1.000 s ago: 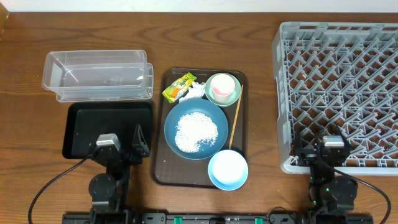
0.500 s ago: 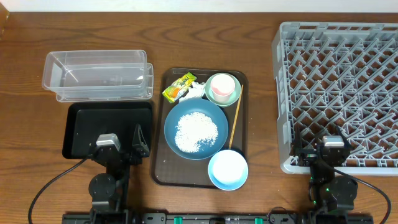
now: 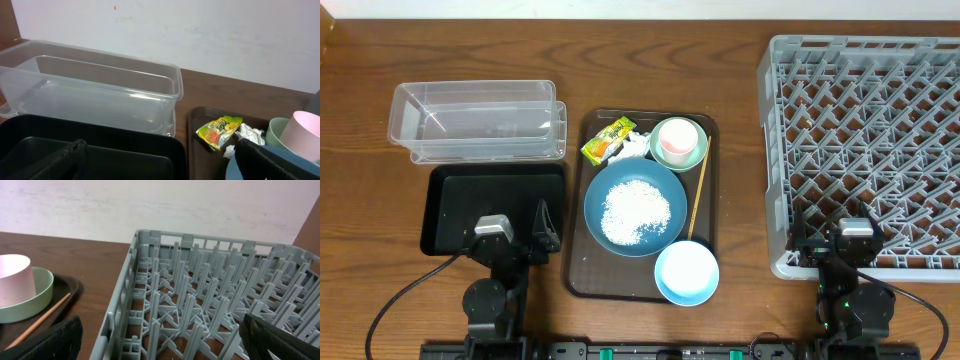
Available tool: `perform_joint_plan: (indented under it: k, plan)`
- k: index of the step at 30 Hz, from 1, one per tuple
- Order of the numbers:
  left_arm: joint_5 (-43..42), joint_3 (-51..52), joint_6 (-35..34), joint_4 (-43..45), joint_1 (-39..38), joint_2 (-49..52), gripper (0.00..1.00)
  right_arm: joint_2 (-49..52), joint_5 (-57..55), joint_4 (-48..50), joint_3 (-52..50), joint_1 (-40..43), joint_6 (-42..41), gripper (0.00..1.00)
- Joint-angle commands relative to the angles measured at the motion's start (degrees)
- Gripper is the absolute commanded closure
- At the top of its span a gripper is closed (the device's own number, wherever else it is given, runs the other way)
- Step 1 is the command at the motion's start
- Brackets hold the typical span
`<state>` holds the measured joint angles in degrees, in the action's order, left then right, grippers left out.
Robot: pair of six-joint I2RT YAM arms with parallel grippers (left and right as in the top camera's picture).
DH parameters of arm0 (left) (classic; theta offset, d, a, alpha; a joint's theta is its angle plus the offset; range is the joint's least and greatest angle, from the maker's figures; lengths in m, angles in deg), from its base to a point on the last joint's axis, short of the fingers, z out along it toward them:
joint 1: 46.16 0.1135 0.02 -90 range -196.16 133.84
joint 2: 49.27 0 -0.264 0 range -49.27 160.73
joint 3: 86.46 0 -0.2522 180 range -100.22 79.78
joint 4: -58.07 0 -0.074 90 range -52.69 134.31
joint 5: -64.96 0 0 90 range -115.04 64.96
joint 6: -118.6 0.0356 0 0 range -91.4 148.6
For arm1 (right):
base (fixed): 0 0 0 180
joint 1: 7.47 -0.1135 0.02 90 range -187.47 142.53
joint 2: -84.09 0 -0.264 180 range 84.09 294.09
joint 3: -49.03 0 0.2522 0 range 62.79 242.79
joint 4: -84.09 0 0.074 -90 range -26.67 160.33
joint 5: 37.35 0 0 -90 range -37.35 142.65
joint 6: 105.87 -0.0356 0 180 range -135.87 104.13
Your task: Sort waste into correct bins and load items into the dishwasher rack
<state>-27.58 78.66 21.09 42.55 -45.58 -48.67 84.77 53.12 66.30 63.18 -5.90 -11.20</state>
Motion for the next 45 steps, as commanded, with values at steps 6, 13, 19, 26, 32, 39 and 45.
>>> perform_joint_plan:
  k: [6,13,19,26,32,39,45]
  plan:
    - [1.75,0.90,-0.11,-2.29,-0.24,-0.35,0.05,-0.04,-0.20,-0.26,-0.07,-0.46,0.55,0.01]
    - [1.75,0.90,-0.11,-2.29,-0.24,-0.35,0.05,-0.04,-0.20,-0.26,-0.07,-0.46,0.55,0.01]
    - [1.75,0.90,-0.11,-2.27,-0.24,-0.35,0.05,-0.04,-0.20,-0.26,-0.07,-0.46,0.55,0.01]
    - [1.75,0.90,-0.11,-2.29,-0.24,-0.35,0.05,-0.04,-0.20,-0.26,-0.07,-0.46,0.55,0.01]
    - [1.16,0.87,-1.70,-1.70,-0.26,-0.37,0.05,-0.04,-0.17,-0.26,-0.07,-0.46,0.55,0.01]
    - [-31.89,0.85,-41.27,-0.39,-0.28,-0.37,0.05,-0.04,-0.20,-0.26,-0.07,-0.46,0.55,0.01]
    - [-37.90,0.85,-56.50,4.70,-0.28,-0.37,0.05,-0.04,-0.20,-0.26,-0.07,-0.46,0.55,0.01]
